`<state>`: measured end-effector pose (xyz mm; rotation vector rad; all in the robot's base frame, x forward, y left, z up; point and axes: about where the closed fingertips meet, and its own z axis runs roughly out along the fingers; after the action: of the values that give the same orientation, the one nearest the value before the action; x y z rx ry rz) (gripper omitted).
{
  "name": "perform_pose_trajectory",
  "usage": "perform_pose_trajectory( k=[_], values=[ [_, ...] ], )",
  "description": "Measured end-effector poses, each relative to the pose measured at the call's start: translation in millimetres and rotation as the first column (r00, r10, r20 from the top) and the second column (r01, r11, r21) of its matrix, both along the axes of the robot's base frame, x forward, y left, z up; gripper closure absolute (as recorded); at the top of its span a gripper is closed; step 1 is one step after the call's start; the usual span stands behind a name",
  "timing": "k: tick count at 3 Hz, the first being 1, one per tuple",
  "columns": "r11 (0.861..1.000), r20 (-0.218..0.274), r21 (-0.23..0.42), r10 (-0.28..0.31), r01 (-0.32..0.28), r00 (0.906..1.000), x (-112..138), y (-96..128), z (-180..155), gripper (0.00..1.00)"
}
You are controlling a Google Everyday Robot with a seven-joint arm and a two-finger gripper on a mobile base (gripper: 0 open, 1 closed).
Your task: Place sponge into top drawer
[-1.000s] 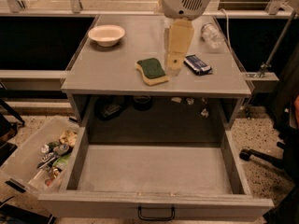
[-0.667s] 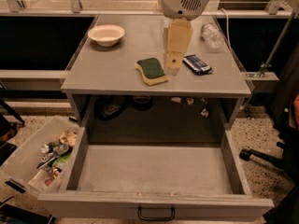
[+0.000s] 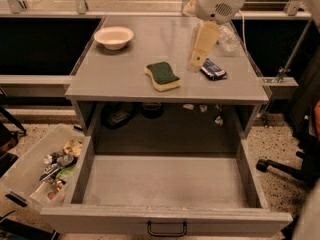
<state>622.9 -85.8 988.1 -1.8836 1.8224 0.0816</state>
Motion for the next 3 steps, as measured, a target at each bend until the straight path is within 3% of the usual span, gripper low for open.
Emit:
perform_pose_trajectory(
  k=[1,2,3],
  values=[
    [0.990,-0.030,0.137,-0.024,0.028,0.9993,54,-15,-34,0.00],
    [0.973,-0.056,0.226,-0.038,0.050,0.9977,93,-22,-64,0.00],
    [0.973,-0.056,0.226,-0.038,0.050,0.9977,93,-22,-64,0.00]
  ],
)
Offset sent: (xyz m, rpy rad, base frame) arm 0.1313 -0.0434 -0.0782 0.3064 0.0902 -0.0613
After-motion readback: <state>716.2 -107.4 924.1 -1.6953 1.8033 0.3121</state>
